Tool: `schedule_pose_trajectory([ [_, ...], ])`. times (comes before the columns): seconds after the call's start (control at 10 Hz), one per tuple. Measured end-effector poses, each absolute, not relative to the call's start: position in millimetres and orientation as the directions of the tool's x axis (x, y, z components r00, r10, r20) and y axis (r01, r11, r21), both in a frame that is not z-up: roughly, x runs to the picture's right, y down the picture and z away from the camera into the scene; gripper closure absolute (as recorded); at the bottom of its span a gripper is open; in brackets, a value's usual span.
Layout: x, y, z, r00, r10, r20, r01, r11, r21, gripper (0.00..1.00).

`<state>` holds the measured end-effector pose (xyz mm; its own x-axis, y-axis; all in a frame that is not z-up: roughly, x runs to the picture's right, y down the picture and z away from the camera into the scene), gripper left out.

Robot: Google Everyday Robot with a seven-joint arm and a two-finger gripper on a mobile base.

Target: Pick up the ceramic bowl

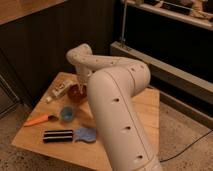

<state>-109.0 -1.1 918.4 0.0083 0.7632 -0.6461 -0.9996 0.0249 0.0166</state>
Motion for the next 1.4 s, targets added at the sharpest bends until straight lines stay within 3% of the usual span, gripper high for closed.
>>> schedule_pose_trajectory([
  [0.2, -106.1, 6.0, 932.2, -0.001, 0.756, -0.654, -1.0, 0.005, 0.006, 0.35],
  [0.4, -104.2, 18.9, 947.0, -0.001, 0.747, -0.665, -1.0, -0.017, -0.017, 0.42],
  [0.9, -104.5, 33.9, 952.0, 0.024, 0.739, -0.674, -0.997, -0.035, -0.074, 0.95],
  [1.0, -103.5, 33.0, 947.9, 0.018, 0.734, -0.678, -0.996, -0.044, -0.075, 1.0],
  [1.4, -97.1, 11.4, 919.2, -0.016, 0.733, -0.68, -0.992, -0.097, -0.081, 1.0],
])
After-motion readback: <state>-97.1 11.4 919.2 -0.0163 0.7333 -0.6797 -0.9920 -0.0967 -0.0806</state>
